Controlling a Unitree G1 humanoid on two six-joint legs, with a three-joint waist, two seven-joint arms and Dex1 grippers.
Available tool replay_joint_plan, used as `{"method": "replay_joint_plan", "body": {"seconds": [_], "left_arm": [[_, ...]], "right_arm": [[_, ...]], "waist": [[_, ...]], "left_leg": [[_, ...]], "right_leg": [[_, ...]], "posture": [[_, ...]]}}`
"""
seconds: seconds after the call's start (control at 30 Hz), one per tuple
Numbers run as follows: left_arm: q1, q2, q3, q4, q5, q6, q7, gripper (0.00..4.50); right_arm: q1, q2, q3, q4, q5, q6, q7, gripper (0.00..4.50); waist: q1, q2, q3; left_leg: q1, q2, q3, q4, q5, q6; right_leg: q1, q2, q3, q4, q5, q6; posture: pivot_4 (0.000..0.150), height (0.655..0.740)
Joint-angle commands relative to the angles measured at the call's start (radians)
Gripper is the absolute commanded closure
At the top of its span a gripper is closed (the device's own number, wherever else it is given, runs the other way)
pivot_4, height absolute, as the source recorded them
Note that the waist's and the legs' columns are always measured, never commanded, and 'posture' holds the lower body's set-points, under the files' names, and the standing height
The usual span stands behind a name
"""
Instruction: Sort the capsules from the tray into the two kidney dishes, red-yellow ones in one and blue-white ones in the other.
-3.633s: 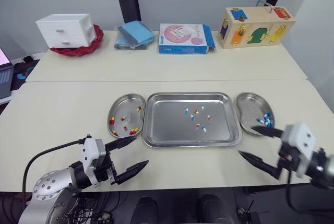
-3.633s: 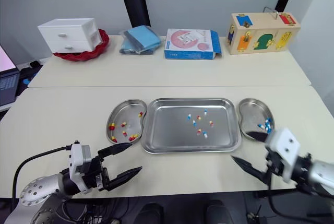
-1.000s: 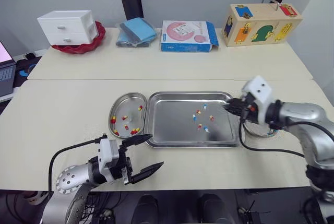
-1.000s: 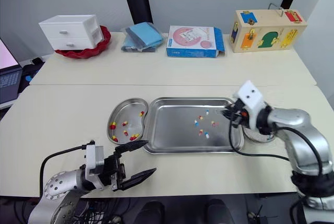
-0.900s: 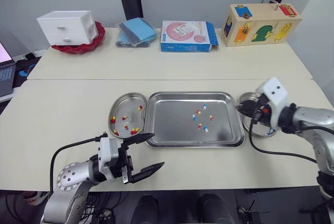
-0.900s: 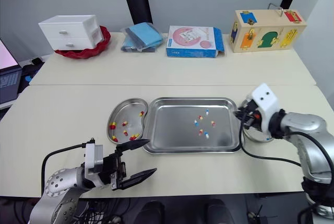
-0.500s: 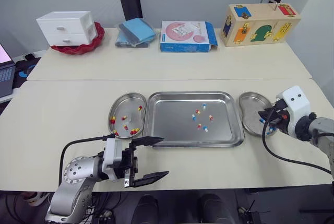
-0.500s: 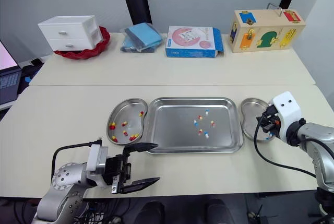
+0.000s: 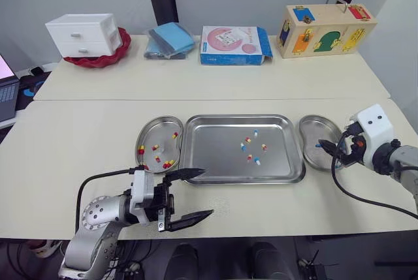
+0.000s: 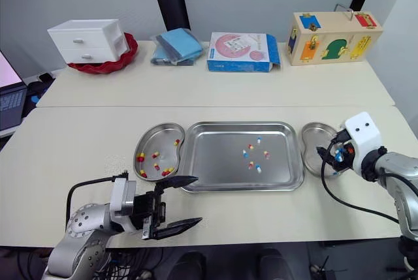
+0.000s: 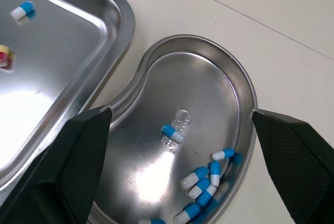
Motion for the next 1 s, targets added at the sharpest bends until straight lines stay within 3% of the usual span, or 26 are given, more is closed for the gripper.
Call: {"method": "replay_joint_plan", "body": {"seconds": [0.03, 0.23, 0.5, 0.7, 1.0], "left_arm": [[0.033, 0.014, 0.073, -0.051, 0.037, 0.039, 0.137, 0.0], [0.162, 0.111, 0.267, -0.069, 0.044, 0.166, 0.272, 0.0], [0.403, 0.161, 0.534, 0.069, 0.073, 0.164, 0.249, 0.0], [0.494, 0.136, 0.589, 0.162, 0.069, 0.145, 0.215, 0.0], [0.505, 0.128, 0.587, 0.076, 0.053, 0.184, 0.223, 0.0]], "right_arm": [[0.058, -0.013, -0.078, -0.069, 0.029, -0.134, 0.05, 0.03], [0.27, 0.061, -0.143, -0.13, 0.083, -0.443, 0.183, 0.03], [0.543, 0.083, -0.176, -0.041, 0.102, -0.652, 0.332, 0.03], [0.56, 0.099, -0.166, 0.068, 0.089, -0.754, 0.339, 0.03], [0.554, 0.088, -0.127, 0.179, 0.076, -0.857, 0.377, 0.03]], "waist": [[0.0, 0.0, 0.0], [0.0, -0.001, 0.001], [0.0, -0.002, 0.001], [0.0, -0.004, 0.0], [0.003, -0.007, -0.001]], "left_leg": [[0.0, 0.0, 0.0, 0.0, 0.0, 0.0], [0.001, 0.0, 0.0, 0.0, 0.0, 0.0], [0.002, 0.0, 0.0, 0.0, 0.0, 0.0], [0.003, 0.0, 0.0, 0.0, 0.0, 0.0], [0.003, 0.001, 0.001, 0.0, 0.0, 0.0]], "right_leg": [[0.0, 0.0, 0.0, 0.0, 0.0, 0.0], [0.0, 0.0, 0.0, 0.0, 0.0, 0.0], [0.002, 0.0, 0.0, 0.0, 0.0, 0.0], [0.002, 0.0, 0.0, 0.0, -0.001, -0.002], [0.003, 0.0, 0.0, 0.0, -0.001, -0.002]], "posture": [[0.15, 0.7078], [0.15, 0.7078], [0.15, 0.7078], [0.15, 0.7078], [0.15, 0.7078]]}}
